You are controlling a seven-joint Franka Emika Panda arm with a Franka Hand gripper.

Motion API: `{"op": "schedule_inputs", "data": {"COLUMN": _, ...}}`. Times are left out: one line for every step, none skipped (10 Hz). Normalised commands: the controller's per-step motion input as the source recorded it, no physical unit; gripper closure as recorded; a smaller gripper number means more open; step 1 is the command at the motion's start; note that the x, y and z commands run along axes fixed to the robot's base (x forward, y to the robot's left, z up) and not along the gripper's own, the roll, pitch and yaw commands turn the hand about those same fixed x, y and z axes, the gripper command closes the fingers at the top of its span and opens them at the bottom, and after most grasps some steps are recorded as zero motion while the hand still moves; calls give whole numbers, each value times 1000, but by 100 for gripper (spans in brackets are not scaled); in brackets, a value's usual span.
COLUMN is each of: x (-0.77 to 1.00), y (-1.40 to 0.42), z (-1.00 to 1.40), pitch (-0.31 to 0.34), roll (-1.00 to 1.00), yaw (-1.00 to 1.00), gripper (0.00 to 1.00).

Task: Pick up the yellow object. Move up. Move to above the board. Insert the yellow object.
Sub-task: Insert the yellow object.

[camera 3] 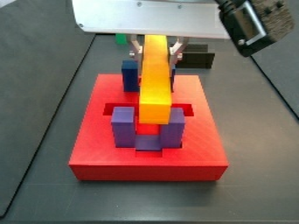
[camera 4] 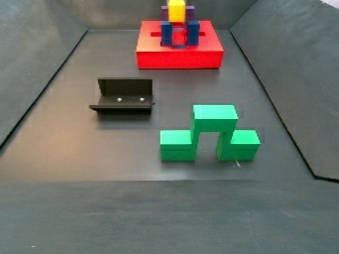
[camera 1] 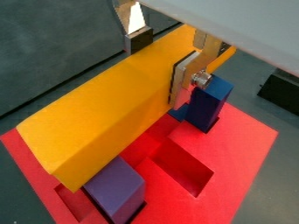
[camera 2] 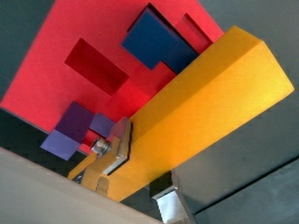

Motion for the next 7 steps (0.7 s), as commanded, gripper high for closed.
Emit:
{"op": "schedule_inputs", "data": {"x": -234, "y": 0, "z": -57, "pitch": -43, "roll": -19, "yaw": 0, "gripper": 100}}
{"op": "schedule_inputs", "data": {"x": -223, "y": 0, "z": -57, "pitch": -43, "roll": -19, "yaw": 0, "gripper": 100}}
{"op": "schedule_inputs", "data": {"x": -163, "y": 0, "z": -34, "pitch": -39, "roll": -14, "yaw": 0, "gripper": 100}}
{"op": "schedule_inputs", "data": {"x": -86, "y": -6, "z": -46, "pitch": -16, "roll": 0, "yaw": 0, "gripper": 100}}
{"op": "schedule_inputs", "data": {"x": 0, "y": -11, "z": 0, "pitch": 0, "roll": 0, "yaw": 37, "gripper": 100}}
{"op": "schedule_inputs", "data": {"x": 54, "y": 0, "z": 17, "pitch": 0, "roll": 0, "yaw": 140, "gripper": 100}}
{"op": "schedule_inputs", "data": {"x": 143, "y": -6, "z": 9, "pitch": 44, "roll": 4, "yaw": 183, "gripper": 100}}
